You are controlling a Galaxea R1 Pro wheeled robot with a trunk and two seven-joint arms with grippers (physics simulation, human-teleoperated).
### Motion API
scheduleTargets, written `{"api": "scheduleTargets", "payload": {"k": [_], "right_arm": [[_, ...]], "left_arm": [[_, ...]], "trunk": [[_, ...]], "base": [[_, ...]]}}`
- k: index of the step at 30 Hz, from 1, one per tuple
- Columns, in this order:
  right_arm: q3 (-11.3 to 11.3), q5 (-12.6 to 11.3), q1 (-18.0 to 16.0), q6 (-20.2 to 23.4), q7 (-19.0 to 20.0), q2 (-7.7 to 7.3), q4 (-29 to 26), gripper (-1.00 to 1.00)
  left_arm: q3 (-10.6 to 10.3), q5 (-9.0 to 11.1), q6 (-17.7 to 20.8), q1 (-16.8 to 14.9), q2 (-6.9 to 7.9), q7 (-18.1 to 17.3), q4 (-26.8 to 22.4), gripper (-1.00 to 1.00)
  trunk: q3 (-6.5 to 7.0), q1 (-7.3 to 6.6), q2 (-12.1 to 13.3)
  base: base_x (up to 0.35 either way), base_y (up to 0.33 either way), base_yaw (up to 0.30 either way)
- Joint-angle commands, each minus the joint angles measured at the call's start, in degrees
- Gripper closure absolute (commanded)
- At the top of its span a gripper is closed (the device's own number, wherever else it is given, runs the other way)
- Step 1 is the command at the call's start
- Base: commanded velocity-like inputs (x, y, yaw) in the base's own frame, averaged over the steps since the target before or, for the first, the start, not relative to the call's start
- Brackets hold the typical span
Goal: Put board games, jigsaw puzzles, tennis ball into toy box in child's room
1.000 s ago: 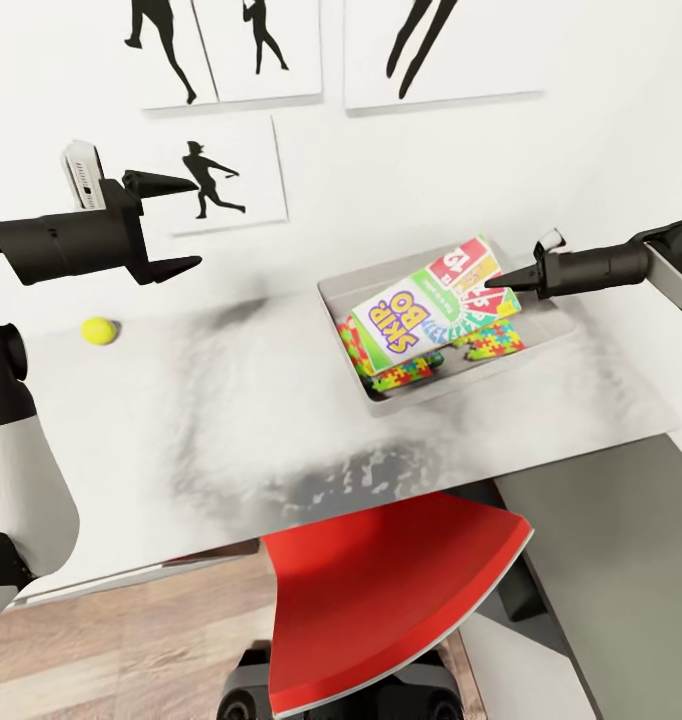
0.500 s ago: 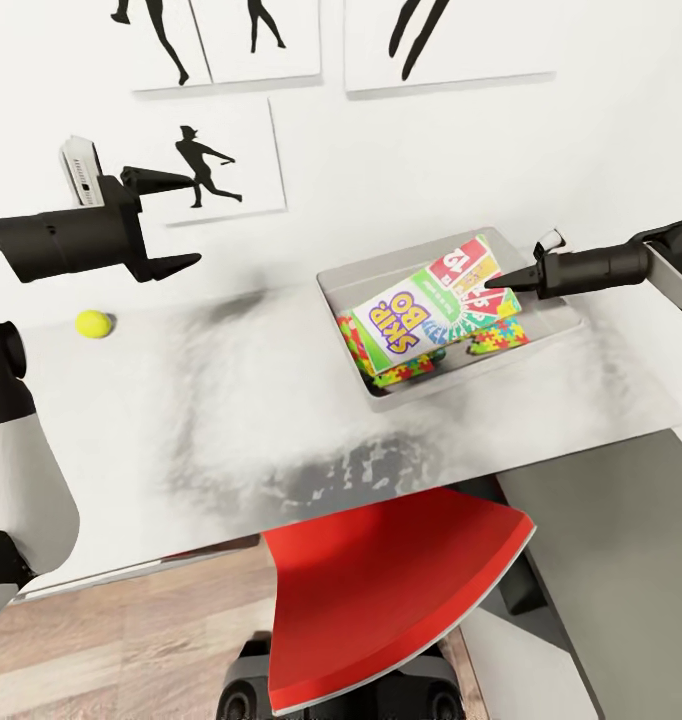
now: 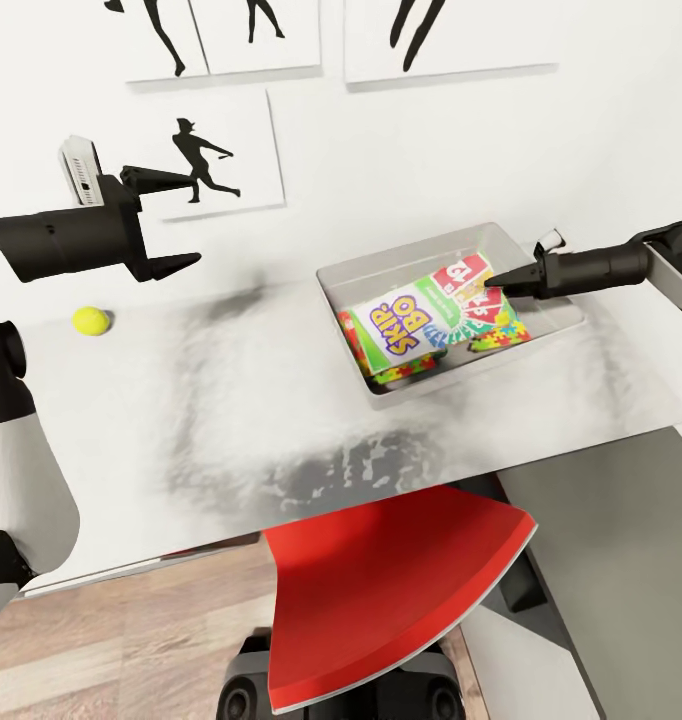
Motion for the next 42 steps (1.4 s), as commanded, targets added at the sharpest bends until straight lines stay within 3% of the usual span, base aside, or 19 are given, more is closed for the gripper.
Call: {"api": "scheduleTargets", "payload": {"k": [1, 12, 17, 22, 27, 35, 39, 40, 41, 42], "right_arm": [[0.30, -0.42, -0.07, 0.61, 0.11, -0.04, -0.05, -1.00], [0.02, -0.48, -0.15, 0.54, -0.19, -0.06, -0.12, -1.00], [-0.10, -0.50, -0.23, 0.32, -2.30, -0.81, -0.15, -1.00], [-0.06, -0.32, -0.17, -2.77, -3.34, -1.62, 0.16, -1.00], [-0.03, -0.18, -0.21, -3.64, -6.18, -3.49, -0.04, -1.00], [-0.44, -0.21, -0.76, -3.75, -6.76, -4.30, -2.13, -1.00], [-0.80, -0.25, -0.52, -3.23, -7.12, -8.14, -12.15, -1.00], [-0.91, -0.33, -0.45, -2.96, -7.36, -10.03, -16.21, -1.00], [-0.95, -0.38, -0.43, -2.74, -7.50, -11.00, -18.23, -1.00], [-1.58, -0.48, -0.38, -1.50, -7.89, -13.63, -23.64, -1.00]], "left_arm": [[0.09, 0.45, 0.33, -0.07, -0.02, 0.58, 0.00, -1.00], [0.09, 0.45, 0.27, -0.39, -0.02, 0.58, 0.05, -1.00], [0.05, 0.45, 0.25, -1.03, -0.02, 0.58, 0.23, -1.00], [0.01, 0.45, 0.25, -1.59, -0.02, 0.56, 0.41, -1.00], [0.00, 0.45, 0.24, -1.78, -0.07, 0.51, 0.51, -1.00], [-0.15, 0.45, 0.24, -1.82, -0.22, 1.42, 0.53, -1.00], [-1.41, 0.45, 0.22, -2.53, 0.18, 6.88, 0.35, -1.00], [-1.69, 0.45, 0.23, -2.76, 0.22, 8.06, 0.35, -1.00], [-1.79, 0.45, 0.25, -2.82, 0.22, 8.46, 0.39, -1.00], [-1.88, 0.45, 0.36, -2.84, 0.30, 9.26, 0.48, -1.00]], "trunk": [[-0.08, 0.03, -0.10], [-0.08, 0.03, -0.10], [-0.08, 0.03, -0.10], [-0.08, 0.03, -0.10], [-0.08, 0.03, -0.10], [-0.08, 0.03, -0.10], [-0.08, 0.03, -0.10], [-0.08, 0.03, -0.10], [-0.08, 0.03, -0.10], [-0.08, 0.03, -0.10]], "base": [[0.000, 0.000, 0.000], [0.000, 0.000, 0.000], [0.000, 0.000, 0.000], [0.000, 0.000, 0.000], [0.000, 0.000, 0.000], [0.000, 0.000, 0.000], [0.000, 0.000, 0.000], [0.000, 0.000, 0.000], [0.000, 0.000, 0.000], [0.000, 0.000, 0.000]]}}
